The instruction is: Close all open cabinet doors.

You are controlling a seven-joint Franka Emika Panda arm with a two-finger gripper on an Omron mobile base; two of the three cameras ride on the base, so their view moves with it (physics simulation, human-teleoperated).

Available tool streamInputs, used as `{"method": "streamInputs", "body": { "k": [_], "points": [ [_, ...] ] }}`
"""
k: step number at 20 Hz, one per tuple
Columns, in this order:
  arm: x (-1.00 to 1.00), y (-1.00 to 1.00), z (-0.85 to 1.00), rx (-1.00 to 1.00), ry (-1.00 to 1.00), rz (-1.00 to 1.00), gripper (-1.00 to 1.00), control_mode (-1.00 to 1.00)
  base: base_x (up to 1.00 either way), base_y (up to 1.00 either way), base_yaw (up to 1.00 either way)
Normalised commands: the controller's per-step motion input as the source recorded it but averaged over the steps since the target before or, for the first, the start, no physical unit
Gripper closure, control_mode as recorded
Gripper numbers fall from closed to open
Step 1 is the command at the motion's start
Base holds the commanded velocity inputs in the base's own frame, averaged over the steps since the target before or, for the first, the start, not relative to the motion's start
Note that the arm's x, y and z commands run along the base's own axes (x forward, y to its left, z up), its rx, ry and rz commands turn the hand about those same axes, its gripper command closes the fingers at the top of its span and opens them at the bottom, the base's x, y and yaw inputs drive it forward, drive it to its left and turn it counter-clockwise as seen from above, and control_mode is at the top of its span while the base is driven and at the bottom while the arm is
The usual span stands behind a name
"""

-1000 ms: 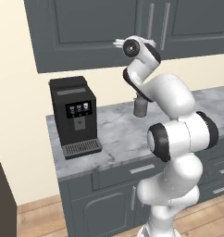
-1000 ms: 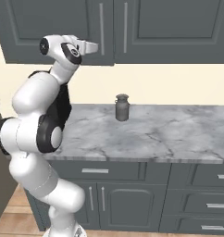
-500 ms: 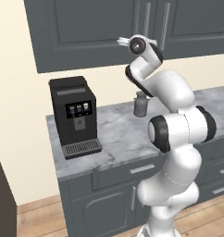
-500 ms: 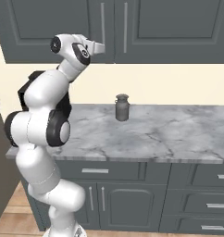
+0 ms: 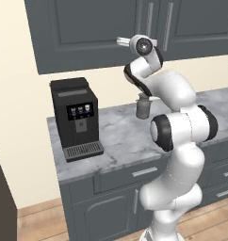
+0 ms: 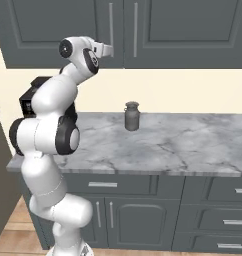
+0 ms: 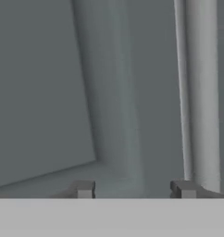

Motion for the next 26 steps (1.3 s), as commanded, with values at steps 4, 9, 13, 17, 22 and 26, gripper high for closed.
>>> {"method": "streamInputs", "body": {
  "k": [4, 9, 13, 17, 22, 26],
  "points": [
    [0.5, 0.0, 0.0, 0.02, 0.0, 0.08, -1.0, -1.0, 0.0, 0.0, 0.0],
    [-0.22, -0.04, 0.0, 0.08, 0.0, 0.06, -1.0, -1.0, 0.0, 0.0, 0.0],
    [-0.99, -0.17, 0.0, 0.14, -0.03, 0.03, -1.0, -1.0, 0.0, 0.0, 0.0],
    [-0.98, -0.13, 0.08, 0.14, -0.04, 0.03, -1.0, -1.0, 0.0, 0.0, 0.0],
    [-0.82, -0.04, 0.22, 0.12, 0.01, 0.05, -1.0, -1.0, 0.0, 0.0, 0.0],
    [-0.73, 0.0, 0.19, 0.05, 0.21, 0.08, -1.0, -1.0, 0.0, 0.0, 0.0]
  ]
}}
